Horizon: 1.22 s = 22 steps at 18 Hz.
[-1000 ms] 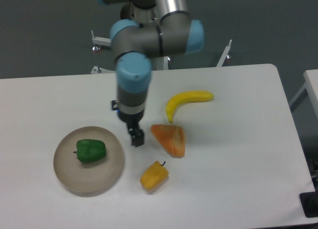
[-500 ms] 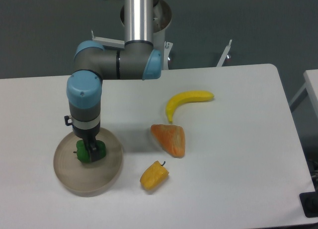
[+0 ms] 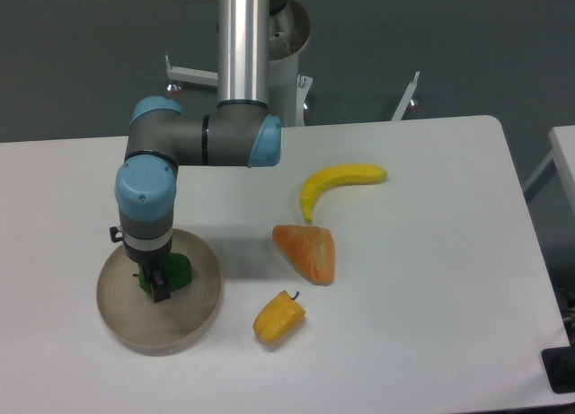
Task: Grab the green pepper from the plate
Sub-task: 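Close the gripper around the green bell pepper, then lift the green pepper off the plate and carry it toward the banana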
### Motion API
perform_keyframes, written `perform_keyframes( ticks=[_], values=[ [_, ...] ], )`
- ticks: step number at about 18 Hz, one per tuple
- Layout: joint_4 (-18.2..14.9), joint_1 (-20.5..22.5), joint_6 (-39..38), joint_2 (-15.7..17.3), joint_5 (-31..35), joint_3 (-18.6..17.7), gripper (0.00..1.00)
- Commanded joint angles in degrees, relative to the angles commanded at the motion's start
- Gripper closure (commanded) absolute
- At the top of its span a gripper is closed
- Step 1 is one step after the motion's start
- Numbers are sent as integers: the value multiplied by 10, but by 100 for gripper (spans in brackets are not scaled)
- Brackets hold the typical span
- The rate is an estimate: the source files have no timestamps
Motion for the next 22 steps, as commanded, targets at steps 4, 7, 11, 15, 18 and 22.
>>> perform_keyframes(
  ticks=[4, 7, 11, 15, 18, 22],
  values=[
    [-6, 25, 1, 31, -5, 2, 64],
    [-11, 65, 1, 70, -45, 4, 63],
    [-31, 113, -10, 109, -68, 4, 64],
    [-90, 184, 9, 145, -65, -1, 65],
    [-91, 234, 40, 148, -64, -3, 64],
    [-105, 283, 47, 145, -63, -8, 64]
  ],
)
